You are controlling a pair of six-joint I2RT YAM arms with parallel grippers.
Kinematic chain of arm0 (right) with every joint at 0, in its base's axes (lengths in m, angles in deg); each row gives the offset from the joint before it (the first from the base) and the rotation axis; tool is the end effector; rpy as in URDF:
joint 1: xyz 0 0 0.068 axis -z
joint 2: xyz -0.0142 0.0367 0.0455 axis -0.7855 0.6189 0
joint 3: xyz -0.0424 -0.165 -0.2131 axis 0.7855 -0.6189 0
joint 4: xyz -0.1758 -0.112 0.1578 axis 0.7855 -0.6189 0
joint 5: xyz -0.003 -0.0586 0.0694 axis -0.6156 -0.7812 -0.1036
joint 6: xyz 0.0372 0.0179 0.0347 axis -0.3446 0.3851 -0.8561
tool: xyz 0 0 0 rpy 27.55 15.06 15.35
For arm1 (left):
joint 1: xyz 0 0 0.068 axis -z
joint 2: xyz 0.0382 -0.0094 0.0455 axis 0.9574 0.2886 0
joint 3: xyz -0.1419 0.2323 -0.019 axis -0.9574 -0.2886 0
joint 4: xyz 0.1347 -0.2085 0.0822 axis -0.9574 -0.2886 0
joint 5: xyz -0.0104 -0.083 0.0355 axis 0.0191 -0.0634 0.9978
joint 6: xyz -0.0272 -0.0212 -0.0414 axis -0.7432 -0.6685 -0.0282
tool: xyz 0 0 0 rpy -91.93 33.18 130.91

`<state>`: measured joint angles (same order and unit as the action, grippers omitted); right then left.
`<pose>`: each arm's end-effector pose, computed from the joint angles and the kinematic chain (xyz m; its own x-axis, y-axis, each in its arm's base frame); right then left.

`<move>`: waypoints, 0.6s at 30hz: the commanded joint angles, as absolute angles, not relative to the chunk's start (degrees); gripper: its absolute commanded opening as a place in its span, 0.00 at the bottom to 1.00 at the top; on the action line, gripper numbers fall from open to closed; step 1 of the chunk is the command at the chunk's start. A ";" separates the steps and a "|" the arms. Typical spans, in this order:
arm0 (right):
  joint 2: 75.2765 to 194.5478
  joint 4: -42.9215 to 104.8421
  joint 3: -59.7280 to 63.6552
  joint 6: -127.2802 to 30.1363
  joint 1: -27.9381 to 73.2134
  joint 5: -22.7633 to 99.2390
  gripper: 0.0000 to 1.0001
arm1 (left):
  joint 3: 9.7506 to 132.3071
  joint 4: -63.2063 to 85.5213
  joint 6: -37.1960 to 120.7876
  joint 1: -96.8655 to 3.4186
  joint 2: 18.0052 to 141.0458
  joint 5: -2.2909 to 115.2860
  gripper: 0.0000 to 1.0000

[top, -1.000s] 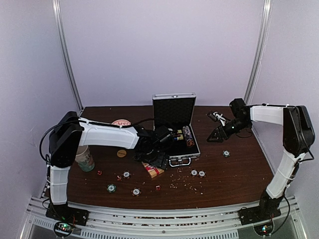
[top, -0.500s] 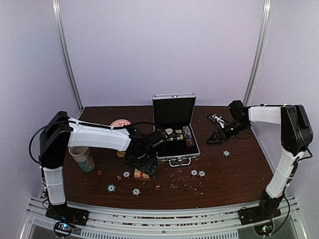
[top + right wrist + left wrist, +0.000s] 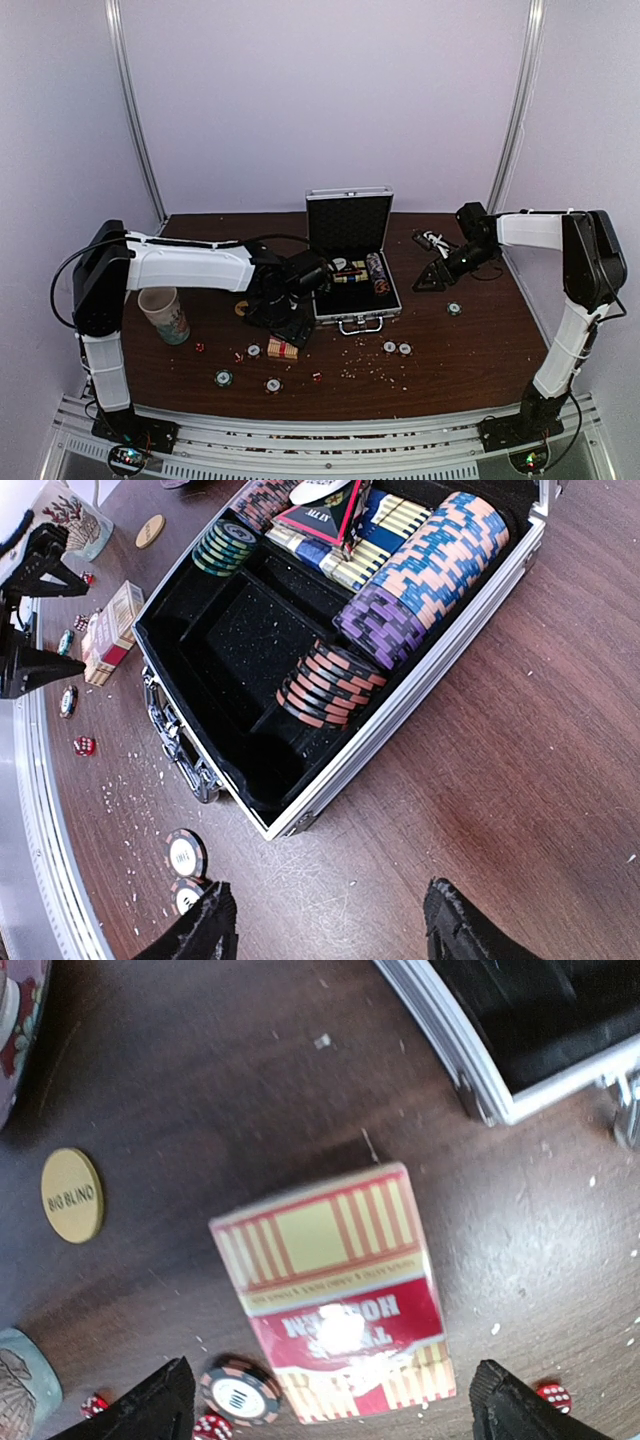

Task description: Pack up texas hold em set

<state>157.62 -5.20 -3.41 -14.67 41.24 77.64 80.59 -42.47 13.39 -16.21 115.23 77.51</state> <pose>0.3428 0.0901 0.1921 -0.6568 -0.4376 -0.6140 -0.7484 0.4780 0.4598 0.2108 -0.3105 0.1846 -0.9254 0.2747 -0.2612 0.2670 0.9615 0.0654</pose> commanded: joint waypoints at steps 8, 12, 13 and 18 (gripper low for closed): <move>158.15 -6.32 -1.78 -13.50 40.87 76.54 0.65 | 81.64 -39.87 16.21 -21.43 116.71 70.21 0.98; 158.44 -6.37 -1.78 -13.46 40.86 76.43 0.65 | 81.81 -38.25 16.55 -21.61 117.71 67.38 0.98; 158.42 -6.41 -1.78 -13.38 40.87 76.39 0.65 | 81.79 -38.07 16.76 -21.58 118.13 66.67 0.98; 158.75 -6.67 -1.60 -13.21 40.70 76.22 0.65 | 81.65 -38.01 16.77 -21.59 119.53 67.09 0.98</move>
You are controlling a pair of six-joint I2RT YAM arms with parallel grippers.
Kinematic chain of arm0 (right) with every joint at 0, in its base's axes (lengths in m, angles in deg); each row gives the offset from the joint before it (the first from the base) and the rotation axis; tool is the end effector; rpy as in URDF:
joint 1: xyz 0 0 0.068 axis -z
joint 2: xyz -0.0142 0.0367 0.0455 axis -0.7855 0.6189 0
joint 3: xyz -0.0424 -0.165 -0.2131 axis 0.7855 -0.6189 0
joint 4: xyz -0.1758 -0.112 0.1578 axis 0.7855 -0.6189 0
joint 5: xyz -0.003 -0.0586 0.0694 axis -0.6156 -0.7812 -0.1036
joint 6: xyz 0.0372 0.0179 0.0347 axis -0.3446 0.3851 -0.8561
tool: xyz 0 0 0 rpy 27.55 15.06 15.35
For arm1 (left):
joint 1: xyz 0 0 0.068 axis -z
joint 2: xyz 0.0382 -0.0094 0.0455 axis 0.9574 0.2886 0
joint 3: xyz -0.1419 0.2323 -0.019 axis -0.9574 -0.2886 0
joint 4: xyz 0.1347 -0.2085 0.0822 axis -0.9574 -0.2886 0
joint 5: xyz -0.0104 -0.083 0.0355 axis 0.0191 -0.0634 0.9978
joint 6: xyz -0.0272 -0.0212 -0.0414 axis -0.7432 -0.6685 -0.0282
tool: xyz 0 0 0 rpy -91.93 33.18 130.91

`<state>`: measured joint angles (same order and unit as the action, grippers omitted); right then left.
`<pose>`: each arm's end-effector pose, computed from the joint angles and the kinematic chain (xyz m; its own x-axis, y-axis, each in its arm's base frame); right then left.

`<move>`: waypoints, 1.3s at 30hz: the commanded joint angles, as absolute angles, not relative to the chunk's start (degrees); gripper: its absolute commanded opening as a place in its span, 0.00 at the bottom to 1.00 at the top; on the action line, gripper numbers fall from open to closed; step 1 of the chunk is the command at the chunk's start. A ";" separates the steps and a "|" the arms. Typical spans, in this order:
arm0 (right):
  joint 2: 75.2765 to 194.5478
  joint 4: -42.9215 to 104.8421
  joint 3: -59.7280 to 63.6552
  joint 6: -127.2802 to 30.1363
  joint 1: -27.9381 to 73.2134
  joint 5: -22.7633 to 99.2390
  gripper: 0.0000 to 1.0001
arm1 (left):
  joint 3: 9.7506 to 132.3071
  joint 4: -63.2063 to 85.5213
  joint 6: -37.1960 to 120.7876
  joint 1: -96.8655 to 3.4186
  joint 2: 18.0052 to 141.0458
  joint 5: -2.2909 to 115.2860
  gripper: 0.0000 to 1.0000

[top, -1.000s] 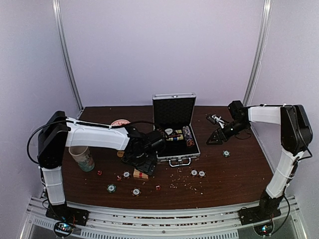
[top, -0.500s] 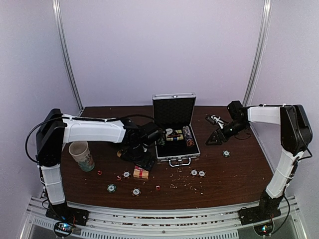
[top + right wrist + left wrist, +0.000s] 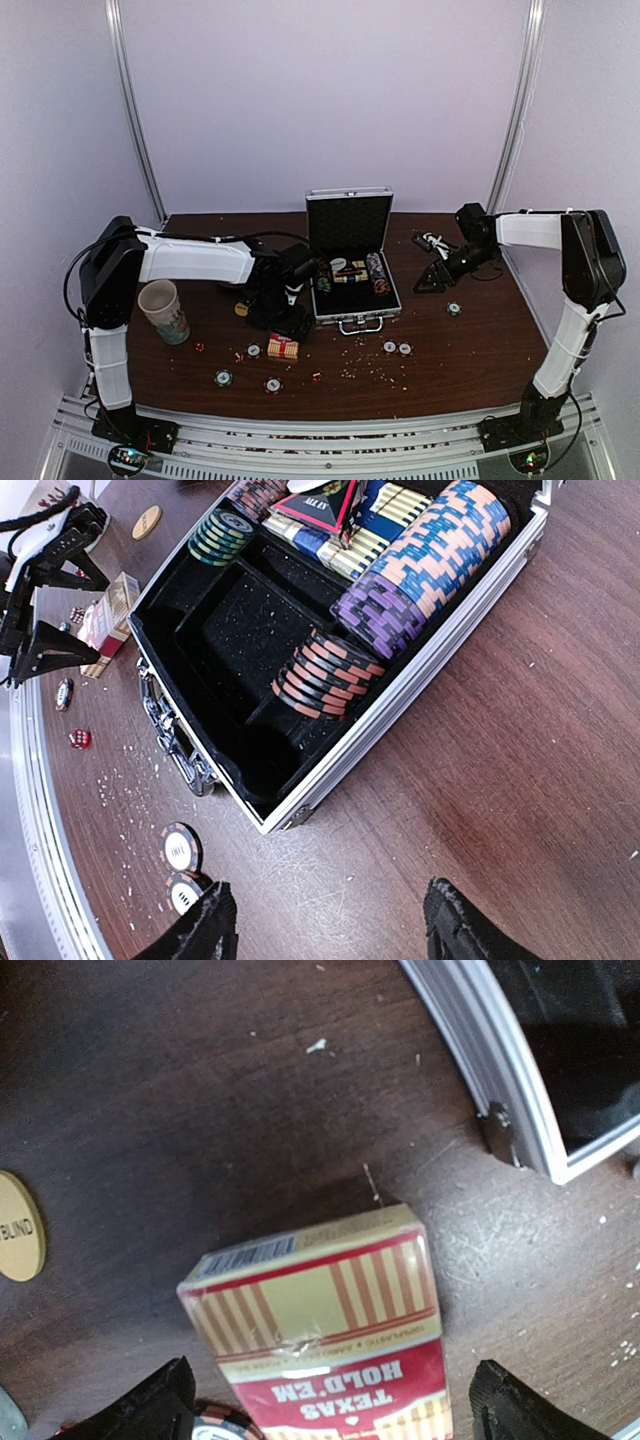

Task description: Pack up texas hold em set

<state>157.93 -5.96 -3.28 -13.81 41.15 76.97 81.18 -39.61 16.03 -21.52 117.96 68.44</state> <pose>0.3424 0.0903 0.1902 -0.6552 -0.4518 -0.6055 -0.7507 0.4794 0.4546 0.2407 -0.3013 0.1702 -0.9564 0.2345 -0.1739 0.2469 0.9676 -0.0531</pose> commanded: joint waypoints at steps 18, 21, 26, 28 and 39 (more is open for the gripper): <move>159.06 -7.00 -1.51 -12.84 40.21 75.77 0.64 | 81.58 -38.49 19.41 -21.97 120.63 66.59 0.72; 159.04 -7.18 -1.38 -12.84 40.16 75.97 0.64 | 82.87 -41.24 23.32 -21.98 119.82 66.22 0.70; 159.27 -8.15 -0.87 -12.43 40.08 78.09 0.64 | 83.17 -42.69 35.02 -21.98 114.04 69.43 0.70; 159.48 -8.64 -0.52 -12.16 40.08 78.30 0.64 | 84.61 -41.72 41.20 -21.91 112.59 69.55 0.69; 158.89 -8.41 -0.45 -12.32 40.03 78.77 0.64 | 105.82 -34.81 61.93 -22.61 118.62 63.37 0.68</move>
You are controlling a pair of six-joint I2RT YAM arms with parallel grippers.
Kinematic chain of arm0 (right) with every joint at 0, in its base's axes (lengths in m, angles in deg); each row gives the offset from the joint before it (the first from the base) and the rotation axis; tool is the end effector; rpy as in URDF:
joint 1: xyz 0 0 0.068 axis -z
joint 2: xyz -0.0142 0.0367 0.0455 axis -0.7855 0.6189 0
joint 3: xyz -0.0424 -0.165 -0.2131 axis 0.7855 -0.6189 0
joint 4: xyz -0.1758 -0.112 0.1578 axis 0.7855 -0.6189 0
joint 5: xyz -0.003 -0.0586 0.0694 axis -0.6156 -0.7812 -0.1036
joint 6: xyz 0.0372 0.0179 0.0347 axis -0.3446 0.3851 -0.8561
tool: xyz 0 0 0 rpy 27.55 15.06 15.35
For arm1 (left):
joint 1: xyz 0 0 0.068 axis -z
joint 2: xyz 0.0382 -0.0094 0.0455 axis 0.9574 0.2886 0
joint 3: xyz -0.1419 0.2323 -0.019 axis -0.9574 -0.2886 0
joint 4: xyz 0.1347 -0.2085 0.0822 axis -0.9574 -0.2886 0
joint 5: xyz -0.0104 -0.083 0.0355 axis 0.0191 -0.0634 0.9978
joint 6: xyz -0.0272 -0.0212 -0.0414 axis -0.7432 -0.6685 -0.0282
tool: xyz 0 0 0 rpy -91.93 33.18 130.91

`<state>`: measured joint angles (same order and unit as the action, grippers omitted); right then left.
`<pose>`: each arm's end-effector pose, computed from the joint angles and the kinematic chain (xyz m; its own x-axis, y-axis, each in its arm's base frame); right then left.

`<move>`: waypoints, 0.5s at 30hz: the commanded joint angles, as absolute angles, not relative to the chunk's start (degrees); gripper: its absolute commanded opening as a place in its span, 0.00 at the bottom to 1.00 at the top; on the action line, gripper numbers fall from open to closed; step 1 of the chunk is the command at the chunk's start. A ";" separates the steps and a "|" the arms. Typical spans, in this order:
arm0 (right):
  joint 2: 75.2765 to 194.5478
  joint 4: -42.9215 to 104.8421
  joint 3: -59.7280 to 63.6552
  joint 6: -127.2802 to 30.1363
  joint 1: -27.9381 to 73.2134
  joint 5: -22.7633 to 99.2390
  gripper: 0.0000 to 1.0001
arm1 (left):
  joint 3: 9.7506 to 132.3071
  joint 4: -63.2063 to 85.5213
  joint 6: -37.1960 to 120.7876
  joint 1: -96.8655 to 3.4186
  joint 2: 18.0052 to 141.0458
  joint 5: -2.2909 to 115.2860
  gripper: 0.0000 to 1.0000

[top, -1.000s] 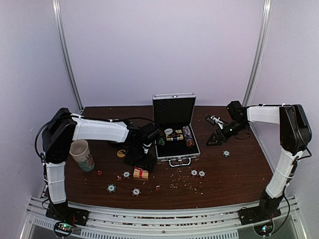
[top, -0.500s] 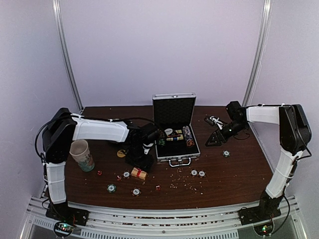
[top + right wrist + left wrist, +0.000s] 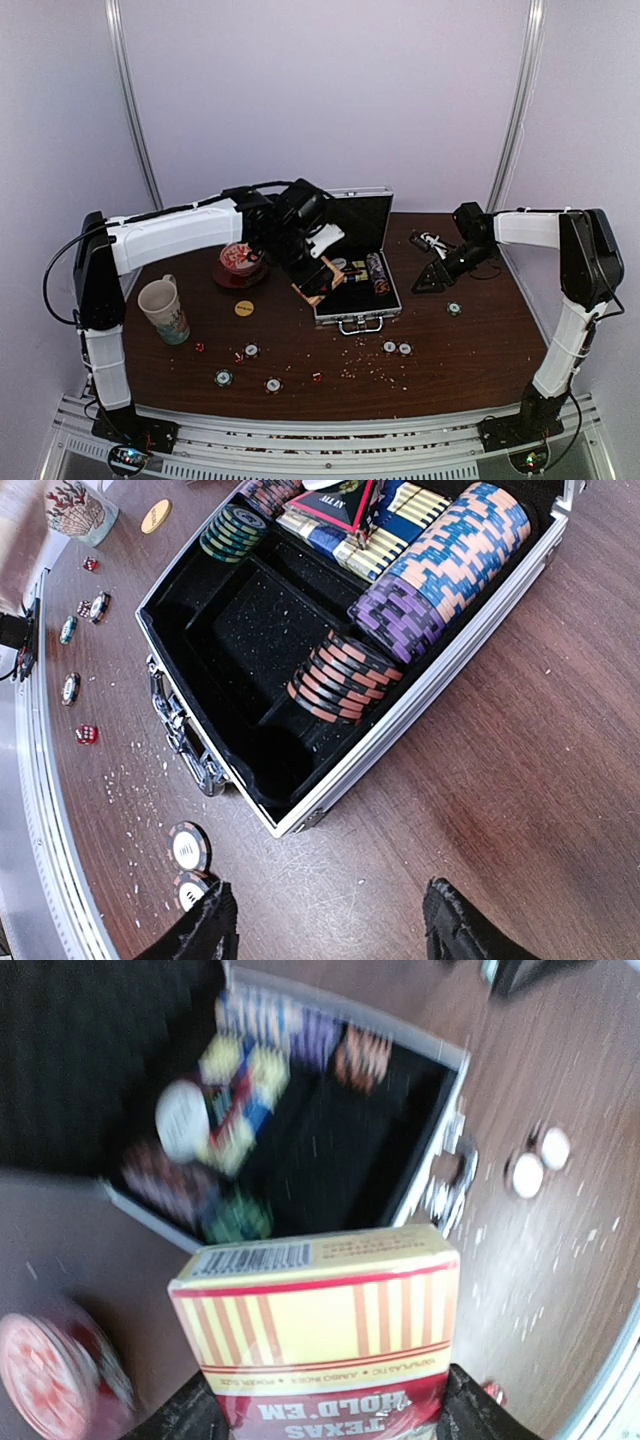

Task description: Pack up texas hold em set

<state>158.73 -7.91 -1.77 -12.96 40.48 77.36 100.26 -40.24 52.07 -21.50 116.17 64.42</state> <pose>0.3438 0.0950 0.1917 -0.6512 -0.4664 -0.5986 -0.7565 0.4611 0.4637 0.2636 -0.3345 0.2771 -0.5539 0.6653 -0.5006 0.7745 0.6324 -0.0165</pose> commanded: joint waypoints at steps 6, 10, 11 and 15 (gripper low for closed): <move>158.82 -8.78 -0.56 -11.98 40.16 79.77 0.64 | 110.76 -29.84 70.77 -22.69 124.09 66.64 0.71; 159.27 -9.18 -0.46 -11.75 40.16 80.53 0.64 | 115.11 -28.88 76.51 -22.69 128.30 66.21 0.72; 159.45 -9.30 -0.46 -11.71 40.16 80.65 0.64 | 115.50 -28.27 77.69 -22.69 128.91 66.03 0.72; 159.17 -9.42 -0.58 -11.63 40.16 80.13 0.63 | 116.83 -25.99 79.87 -22.68 131.54 67.10 0.72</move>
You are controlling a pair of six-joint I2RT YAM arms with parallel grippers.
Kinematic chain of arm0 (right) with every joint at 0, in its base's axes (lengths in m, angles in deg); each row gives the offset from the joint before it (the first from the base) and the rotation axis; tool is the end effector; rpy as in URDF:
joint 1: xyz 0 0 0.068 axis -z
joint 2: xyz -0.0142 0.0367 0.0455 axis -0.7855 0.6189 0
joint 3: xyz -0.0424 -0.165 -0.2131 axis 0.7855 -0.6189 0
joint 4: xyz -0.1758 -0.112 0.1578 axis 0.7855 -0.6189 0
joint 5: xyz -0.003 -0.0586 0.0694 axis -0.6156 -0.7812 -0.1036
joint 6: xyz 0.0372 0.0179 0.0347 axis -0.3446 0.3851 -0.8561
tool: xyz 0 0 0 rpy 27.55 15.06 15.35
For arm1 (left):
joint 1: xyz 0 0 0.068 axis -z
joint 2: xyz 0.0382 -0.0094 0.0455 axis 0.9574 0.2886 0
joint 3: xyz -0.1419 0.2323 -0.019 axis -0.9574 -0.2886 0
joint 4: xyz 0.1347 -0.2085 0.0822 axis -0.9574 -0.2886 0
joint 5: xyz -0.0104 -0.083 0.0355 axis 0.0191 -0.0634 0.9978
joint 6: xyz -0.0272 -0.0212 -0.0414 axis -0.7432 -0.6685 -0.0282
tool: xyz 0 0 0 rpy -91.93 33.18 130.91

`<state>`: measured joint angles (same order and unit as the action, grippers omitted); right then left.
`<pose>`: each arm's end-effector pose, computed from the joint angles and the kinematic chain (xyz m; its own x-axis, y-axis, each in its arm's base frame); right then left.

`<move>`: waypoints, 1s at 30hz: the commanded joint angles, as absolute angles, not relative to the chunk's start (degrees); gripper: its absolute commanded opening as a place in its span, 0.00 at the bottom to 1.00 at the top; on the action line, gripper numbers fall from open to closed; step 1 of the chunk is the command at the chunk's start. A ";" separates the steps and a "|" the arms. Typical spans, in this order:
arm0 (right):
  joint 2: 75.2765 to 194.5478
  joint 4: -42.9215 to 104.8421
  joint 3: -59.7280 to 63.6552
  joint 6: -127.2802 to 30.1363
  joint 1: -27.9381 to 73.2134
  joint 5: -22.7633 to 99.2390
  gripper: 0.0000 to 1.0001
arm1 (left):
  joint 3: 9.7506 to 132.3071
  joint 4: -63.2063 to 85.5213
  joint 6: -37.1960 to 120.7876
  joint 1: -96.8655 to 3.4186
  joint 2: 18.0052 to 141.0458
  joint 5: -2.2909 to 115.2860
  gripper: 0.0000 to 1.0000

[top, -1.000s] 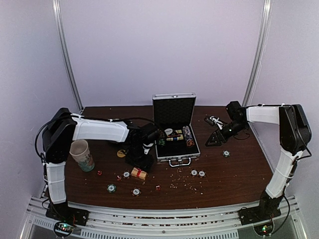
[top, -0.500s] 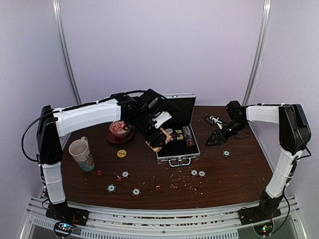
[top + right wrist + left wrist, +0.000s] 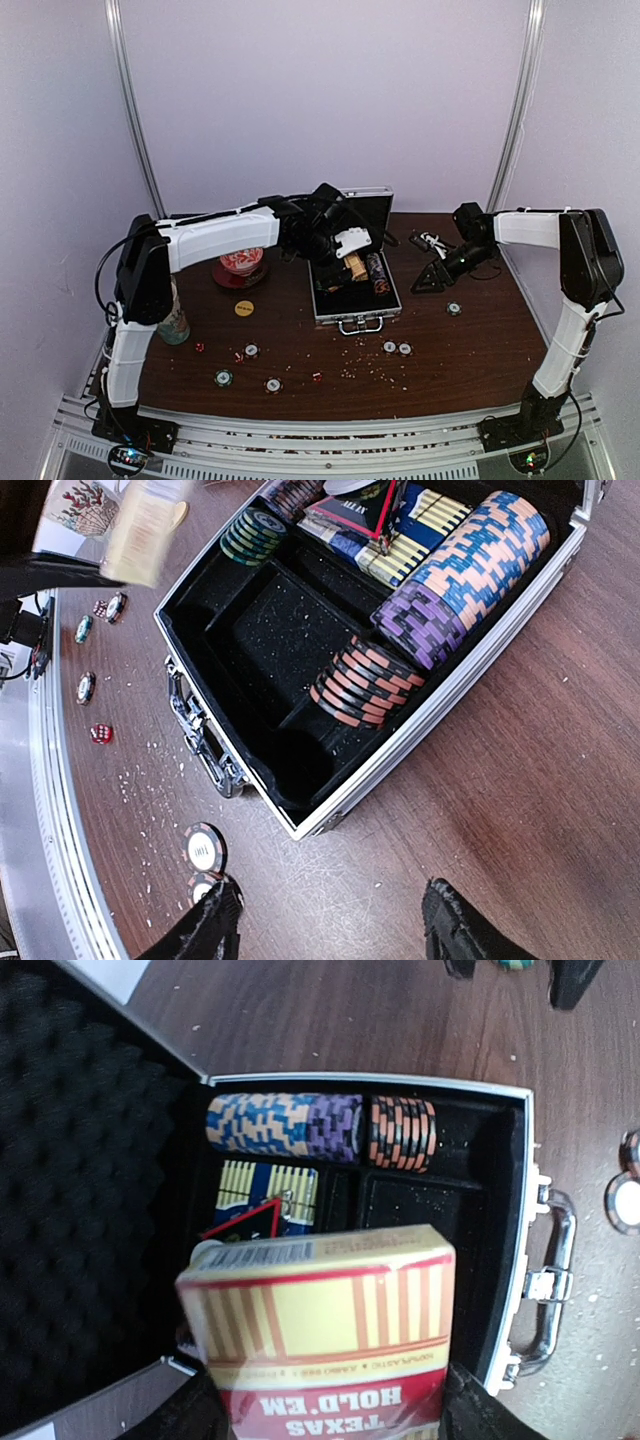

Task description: Pack up texas hold em set

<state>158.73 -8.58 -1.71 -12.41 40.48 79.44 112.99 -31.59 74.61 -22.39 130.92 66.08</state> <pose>0.3425 0.0956 0.1926 -0.6493 -0.4585 -0.6068 -0.7594 0.4334 0.4852 0.3137 -0.3839 0.2419 -0.1944 0.8122 -0.5501 0.8978 0.3732 0.2337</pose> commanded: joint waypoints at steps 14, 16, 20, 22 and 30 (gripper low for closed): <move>160.09 -11.54 0.16 -9.82 40.16 79.55 0.63 | 119.20 -23.58 82.26 -20.40 137.65 69.98 0.72; 160.45 -11.75 0.31 -9.64 40.17 79.55 0.63 | 119.25 -23.49 79.72 -20.40 136.66 71.75 0.73; 160.86 -12.36 0.64 -9.36 40.16 79.72 0.63 | 118.65 -25.99 72.29 -20.40 134.36 77.37 0.72; 160.87 -12.48 0.60 -9.33 40.22 79.81 0.63 | 116.20 -27.22 69.20 -20.40 132.12 77.63 0.71; 161.52 -12.89 1.05 -9.33 40.16 80.14 0.63 | 101.10 -26.97 63.23 -21.02 122.69 76.11 0.52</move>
<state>160.50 -11.91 -0.61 -10.01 40.48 79.50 104.31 -26.82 67.75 -20.32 126.31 76.22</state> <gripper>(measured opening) 0.626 0.600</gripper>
